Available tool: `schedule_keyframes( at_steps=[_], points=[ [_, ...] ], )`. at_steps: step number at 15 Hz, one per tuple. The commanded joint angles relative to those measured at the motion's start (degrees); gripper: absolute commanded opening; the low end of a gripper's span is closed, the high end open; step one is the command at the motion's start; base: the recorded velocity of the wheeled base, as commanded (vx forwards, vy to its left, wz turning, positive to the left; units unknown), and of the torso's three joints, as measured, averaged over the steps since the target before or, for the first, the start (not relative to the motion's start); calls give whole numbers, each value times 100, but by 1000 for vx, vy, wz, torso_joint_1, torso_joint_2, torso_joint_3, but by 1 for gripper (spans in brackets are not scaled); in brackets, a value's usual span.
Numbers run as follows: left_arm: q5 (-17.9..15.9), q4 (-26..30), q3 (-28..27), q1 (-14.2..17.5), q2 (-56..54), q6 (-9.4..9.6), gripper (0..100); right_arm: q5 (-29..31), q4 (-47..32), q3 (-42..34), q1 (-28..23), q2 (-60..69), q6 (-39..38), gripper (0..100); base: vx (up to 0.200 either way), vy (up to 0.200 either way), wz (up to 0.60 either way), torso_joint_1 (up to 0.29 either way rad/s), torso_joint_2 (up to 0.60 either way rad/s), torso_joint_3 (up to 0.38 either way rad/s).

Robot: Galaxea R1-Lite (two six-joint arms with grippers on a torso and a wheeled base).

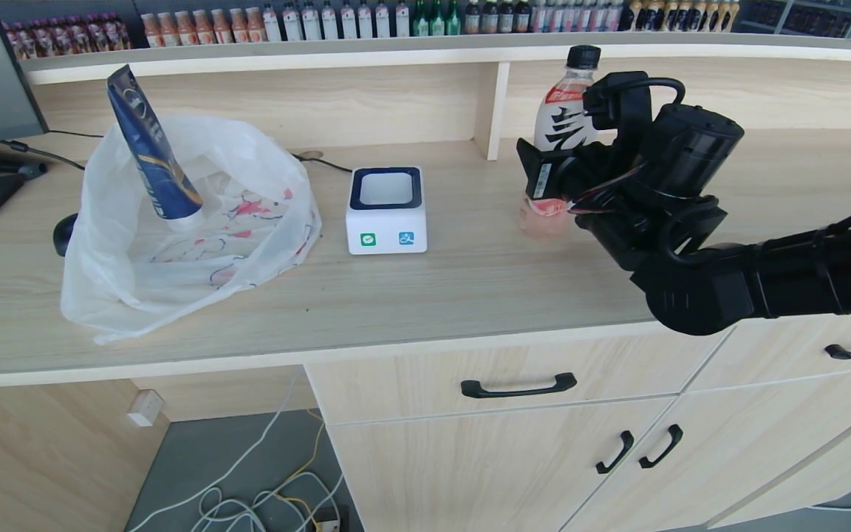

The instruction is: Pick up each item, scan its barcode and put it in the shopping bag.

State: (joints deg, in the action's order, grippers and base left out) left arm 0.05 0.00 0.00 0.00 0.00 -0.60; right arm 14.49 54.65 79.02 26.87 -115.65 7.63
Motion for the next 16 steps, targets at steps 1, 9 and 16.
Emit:
schedule_keyframes(
  at_steps=[1, 9, 16],
  points=[
    [4, 0, 0, 0, 0, -2, 100, 1, 2, 8, 3, -1, 2, 0, 0, 0, 0, 0, 0, 0],
    [4, 0, 0, 0, 0, -2, 100, 1, -7, 281, 3, 104, 10, 0, 0, 0, 0, 0, 0, 0],
    [-5, 0, 0, 0, 0, -2, 100, 10, -7, 61, 29, 693, 10, 0, 0, 0, 0, 0, 0, 0]
  ],
)
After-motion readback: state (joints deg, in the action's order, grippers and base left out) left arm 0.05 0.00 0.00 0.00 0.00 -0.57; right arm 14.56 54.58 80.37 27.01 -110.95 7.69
